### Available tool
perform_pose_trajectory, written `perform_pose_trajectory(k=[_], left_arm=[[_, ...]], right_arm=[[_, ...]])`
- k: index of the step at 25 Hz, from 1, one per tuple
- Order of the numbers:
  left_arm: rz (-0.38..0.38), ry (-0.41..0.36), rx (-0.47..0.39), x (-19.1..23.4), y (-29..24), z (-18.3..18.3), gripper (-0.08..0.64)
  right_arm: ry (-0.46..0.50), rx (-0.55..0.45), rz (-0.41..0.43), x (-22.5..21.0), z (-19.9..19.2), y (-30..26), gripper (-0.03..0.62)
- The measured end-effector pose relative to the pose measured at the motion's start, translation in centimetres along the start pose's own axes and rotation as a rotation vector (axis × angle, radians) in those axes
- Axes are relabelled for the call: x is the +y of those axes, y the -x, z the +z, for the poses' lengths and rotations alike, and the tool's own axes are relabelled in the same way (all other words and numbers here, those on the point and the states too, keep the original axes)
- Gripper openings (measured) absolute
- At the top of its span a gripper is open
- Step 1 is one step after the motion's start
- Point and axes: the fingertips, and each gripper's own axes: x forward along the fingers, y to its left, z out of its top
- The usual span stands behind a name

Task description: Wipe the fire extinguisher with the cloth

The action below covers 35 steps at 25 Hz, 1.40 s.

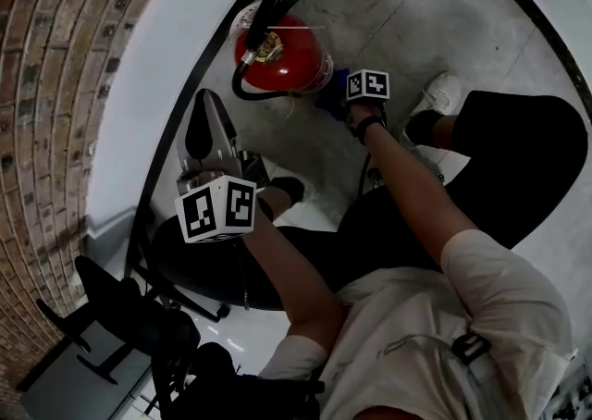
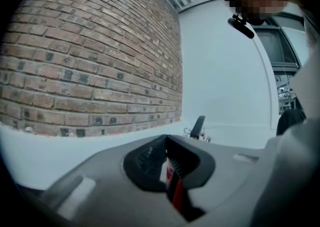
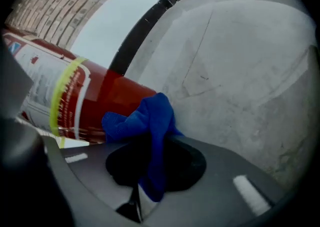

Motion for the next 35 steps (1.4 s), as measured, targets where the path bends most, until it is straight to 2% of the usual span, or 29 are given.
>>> perform_pose_trajectory(k=[2,4,7,9,11,15,17,20,21,23,25,28,35], left_arm=[[-0.005,-0.007,-0.022,0.6,-0.1,0.3,0.001],[-0.003,-0.007,-0.032,1.0,-0.1,0.9,0.000],[-0.010,-0.002,-0.053,1.4,-0.6,2.6,0.000],[-0.020,-0.007,-0.066,1.5,-1.0,3.6,0.000],[-0.025,-0.024,-0.069,1.4,-1.4,4.3,0.000],[-0.024,-0.066,-0.074,0.5,-1.4,5.7,0.001],[-0.017,-0.071,-0.080,0.3,-1.3,6.2,0.001],[-0.012,-0.075,-0.086,0.0,-1.3,6.8,0.000],[-0.015,-0.082,-0.086,-0.2,-1.4,7.0,0.000],[-0.019,-0.088,-0.082,-0.5,-1.7,7.3,0.002],[-0.022,-0.076,-0.074,-0.5,-2.3,7.2,0.000],[-0.033,-0.072,-0.066,0.0,-3.4,6.1,0.000],[-0.021,-0.078,0.010,1.0,-6.0,4.4,0.000]], right_arm=[[-0.020,-0.059,0.085,2.2,1.8,2.7,0.060],[-0.017,-0.146,0.200,5.8,4.1,7.9,0.060],[0.095,-0.225,0.338,12.3,7.2,16.7,0.061],[0.205,-0.243,0.440,17.4,8.9,21.8,0.061],[0.265,-0.262,0.575,22.3,10.5,26.7,0.061],[0.258,-0.273,0.857,29.9,13.0,33.1,0.061],[0.256,-0.227,0.910,31.9,12.8,32.5,0.061],[0.154,-0.187,0.904,30.9,12.5,29.8,0.060],[0.126,-0.199,0.917,30.2,12.7,29.5,0.060],[0.134,-0.251,0.908,28.3,13.6,29.1,0.061],[0.162,-0.279,0.829,25.9,14.4,27.6,0.060],[0.202,-0.227,0.656,21.4,13.4,22.4,0.060],[0.022,-0.076,0.341,7.7,9.9,7.9,0.060]])
